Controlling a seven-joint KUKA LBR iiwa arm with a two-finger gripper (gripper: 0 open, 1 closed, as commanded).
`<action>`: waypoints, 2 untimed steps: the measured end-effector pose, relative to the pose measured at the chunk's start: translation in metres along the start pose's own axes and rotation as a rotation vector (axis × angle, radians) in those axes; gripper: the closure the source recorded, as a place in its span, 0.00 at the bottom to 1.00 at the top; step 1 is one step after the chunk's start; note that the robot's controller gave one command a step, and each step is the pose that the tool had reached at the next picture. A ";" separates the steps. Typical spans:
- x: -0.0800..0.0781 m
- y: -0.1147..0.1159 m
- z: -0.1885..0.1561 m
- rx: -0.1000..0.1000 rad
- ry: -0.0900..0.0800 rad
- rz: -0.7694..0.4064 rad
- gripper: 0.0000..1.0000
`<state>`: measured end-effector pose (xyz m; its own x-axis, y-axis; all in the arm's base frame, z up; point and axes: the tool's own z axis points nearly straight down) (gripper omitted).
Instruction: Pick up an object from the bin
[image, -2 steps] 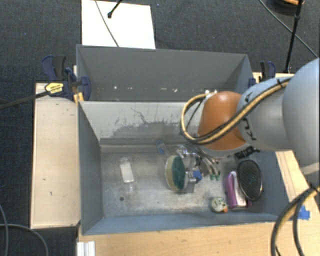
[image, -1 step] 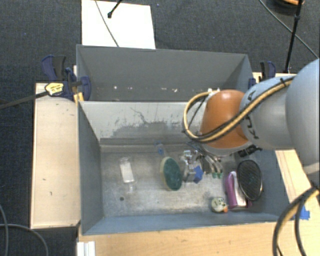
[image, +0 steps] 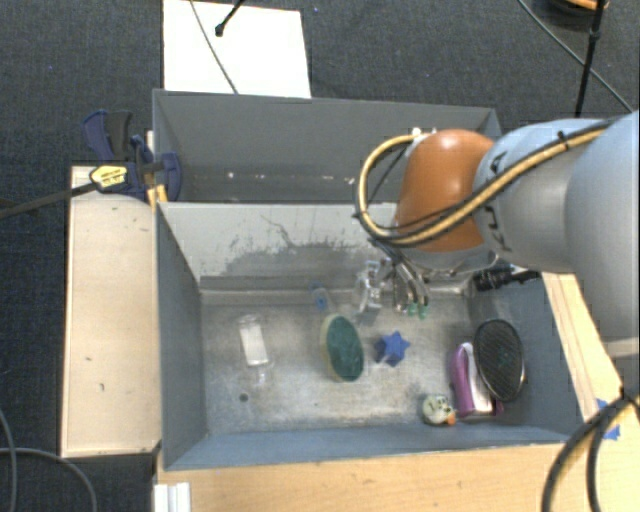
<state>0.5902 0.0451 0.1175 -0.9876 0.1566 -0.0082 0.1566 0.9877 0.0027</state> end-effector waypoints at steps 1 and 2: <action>0.001 -0.001 0.002 0.002 0.004 -0.003 0.00; 0.024 -0.107 0.049 0.006 0.011 -0.041 0.00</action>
Offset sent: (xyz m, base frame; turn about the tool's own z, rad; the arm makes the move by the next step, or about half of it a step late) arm 0.0000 0.0000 0.0000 0.0000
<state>0.5502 -0.0564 0.0681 -0.9932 0.1161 0.0029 0.1161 0.9932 -0.0038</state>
